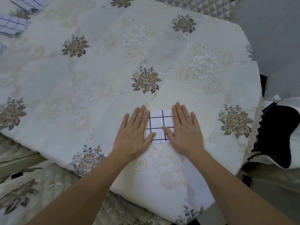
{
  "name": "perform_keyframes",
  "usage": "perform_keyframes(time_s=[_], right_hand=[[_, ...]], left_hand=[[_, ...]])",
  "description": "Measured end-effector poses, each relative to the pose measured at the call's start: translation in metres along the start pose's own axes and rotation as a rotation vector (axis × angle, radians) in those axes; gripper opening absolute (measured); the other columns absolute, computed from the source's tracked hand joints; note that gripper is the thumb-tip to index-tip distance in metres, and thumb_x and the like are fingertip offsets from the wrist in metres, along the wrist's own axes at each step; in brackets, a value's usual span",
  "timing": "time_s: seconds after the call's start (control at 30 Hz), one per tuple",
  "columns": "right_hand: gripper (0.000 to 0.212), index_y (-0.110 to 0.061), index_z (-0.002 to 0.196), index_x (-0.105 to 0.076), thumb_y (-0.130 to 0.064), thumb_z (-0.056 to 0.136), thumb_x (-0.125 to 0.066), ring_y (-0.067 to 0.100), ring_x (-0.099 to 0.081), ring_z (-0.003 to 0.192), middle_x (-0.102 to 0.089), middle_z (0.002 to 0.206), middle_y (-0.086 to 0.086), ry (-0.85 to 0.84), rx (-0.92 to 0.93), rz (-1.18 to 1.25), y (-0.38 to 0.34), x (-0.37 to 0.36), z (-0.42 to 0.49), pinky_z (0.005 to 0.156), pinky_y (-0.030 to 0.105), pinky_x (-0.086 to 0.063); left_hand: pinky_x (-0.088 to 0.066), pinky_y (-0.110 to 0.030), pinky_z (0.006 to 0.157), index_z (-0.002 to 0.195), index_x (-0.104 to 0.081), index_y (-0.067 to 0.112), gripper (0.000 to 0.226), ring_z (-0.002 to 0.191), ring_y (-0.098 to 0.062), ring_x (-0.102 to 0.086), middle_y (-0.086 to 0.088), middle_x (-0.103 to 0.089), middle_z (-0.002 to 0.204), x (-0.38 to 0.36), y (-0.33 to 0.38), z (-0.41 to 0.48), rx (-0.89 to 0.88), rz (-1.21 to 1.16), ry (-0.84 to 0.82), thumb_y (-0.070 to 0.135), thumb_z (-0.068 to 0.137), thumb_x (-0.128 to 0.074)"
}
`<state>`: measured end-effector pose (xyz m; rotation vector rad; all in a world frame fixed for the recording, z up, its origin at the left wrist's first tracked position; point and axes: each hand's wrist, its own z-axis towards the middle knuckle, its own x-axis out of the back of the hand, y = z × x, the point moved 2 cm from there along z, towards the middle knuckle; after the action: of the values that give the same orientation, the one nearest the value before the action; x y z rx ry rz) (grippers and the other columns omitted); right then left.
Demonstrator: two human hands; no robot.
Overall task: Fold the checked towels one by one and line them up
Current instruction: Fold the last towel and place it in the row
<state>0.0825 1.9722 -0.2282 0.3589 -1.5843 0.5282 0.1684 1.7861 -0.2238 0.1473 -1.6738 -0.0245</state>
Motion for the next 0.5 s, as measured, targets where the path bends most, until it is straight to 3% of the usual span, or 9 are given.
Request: perform_keyframes(time_s=[0.1,0.2,0.27,0.37,0.5], right_hand=[[0.081,-0.010,0.159,-0.011,-0.064,0.099,-0.015,0.016,-0.005,0.154,-0.006,0.167,0.003,-0.005,-0.010,-0.001,0.002,0.000,-0.001,0.124,0.046,-0.012],[0.080,-0.010,0.159,-0.011,-0.063,0.099,-0.017,0.016,-0.005,0.154,-0.006,0.167,0.004,-0.004,-0.020,-0.008,0.000,0.000,0.000,0.124,0.046,-0.012],[0.076,-0.009,0.159,-0.013,-0.057,0.099,-0.018,0.017,-0.006,0.154,-0.008,0.167,0.005,-0.008,-0.025,-0.002,0.000,0.000,-0.001,0.124,0.047,-0.012],[0.071,-0.010,0.159,-0.012,-0.043,0.097,-0.019,0.017,0.000,0.154,-0.004,0.167,0.005,-0.029,-0.018,-0.018,0.001,-0.001,0.000,0.124,0.047,-0.010],[0.078,-0.009,0.159,-0.013,-0.055,0.096,-0.023,0.018,-0.005,0.154,-0.008,0.167,0.006,-0.027,-0.014,-0.022,0.003,-0.002,0.001,0.123,0.049,-0.014]], left_hand=[[-0.003,-0.052,0.124,0.159,0.001,0.016,0.075,0.153,-0.017,0.010,-0.004,0.007,0.167,0.003,-0.002,-0.001,0.080,0.045,-0.026,0.061,0.100,-0.007],[-0.005,-0.054,0.123,0.157,-0.016,0.006,0.070,0.154,-0.024,0.000,-0.013,-0.005,0.166,0.014,0.018,0.011,0.178,0.031,0.045,0.047,0.100,-0.018],[-0.009,-0.050,0.124,0.157,-0.016,0.005,0.065,0.154,-0.022,-0.001,-0.010,-0.005,0.167,0.013,0.045,0.024,0.068,-0.010,0.096,0.039,0.101,-0.021],[-0.011,-0.044,0.124,0.159,-0.014,0.011,0.064,0.154,-0.014,-0.001,-0.003,-0.005,0.167,0.005,0.069,0.037,-0.052,-0.129,0.048,0.042,0.102,-0.015],[-0.004,-0.040,0.125,0.160,-0.007,0.015,0.072,0.153,-0.009,0.006,0.002,0.001,0.168,-0.002,0.048,0.033,-0.060,-0.074,0.015,0.056,0.101,-0.008]])
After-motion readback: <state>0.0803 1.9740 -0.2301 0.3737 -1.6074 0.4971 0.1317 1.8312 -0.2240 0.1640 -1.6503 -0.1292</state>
